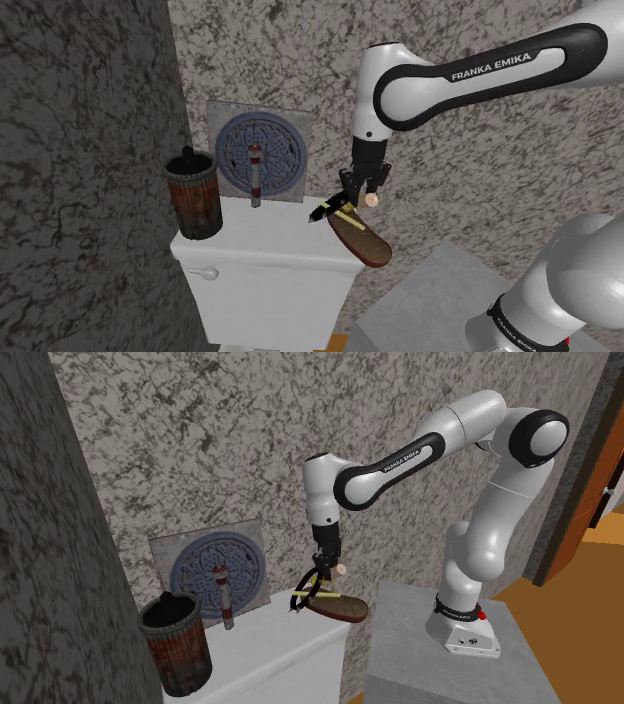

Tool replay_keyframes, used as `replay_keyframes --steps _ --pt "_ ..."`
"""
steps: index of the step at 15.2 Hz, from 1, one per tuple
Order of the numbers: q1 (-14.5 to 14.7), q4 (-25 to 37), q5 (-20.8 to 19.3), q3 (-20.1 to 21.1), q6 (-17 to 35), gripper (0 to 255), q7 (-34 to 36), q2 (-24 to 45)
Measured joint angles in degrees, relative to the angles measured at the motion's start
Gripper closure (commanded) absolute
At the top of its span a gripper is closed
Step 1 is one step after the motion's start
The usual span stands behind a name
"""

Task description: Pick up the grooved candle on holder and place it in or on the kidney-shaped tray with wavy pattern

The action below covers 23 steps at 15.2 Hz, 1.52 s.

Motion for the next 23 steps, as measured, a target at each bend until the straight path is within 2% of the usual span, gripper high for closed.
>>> replay_keyframes --steps 3,5,11,12,18,23 --pt "0.08 -1.78 0.08 0.25 2.49 255 0.02 0.73" --pt "0.02 -2.71 0.00 0.29 1.55 255 -0.12 1.24" --pt "-0.02 -2.86 -0.01 0.44 4.62 255 -0.03 1.81" --pt "-0.02 -2.86 0.00 0.45 4.65 0 -0.03 1.81" --pt "-0.01 -2.87 0.00 0.45 4.69 0 -0.02 1.81" --pt "-0.28 2.19 -0.26 -0.19 -1.98 0 -0.08 0.10"
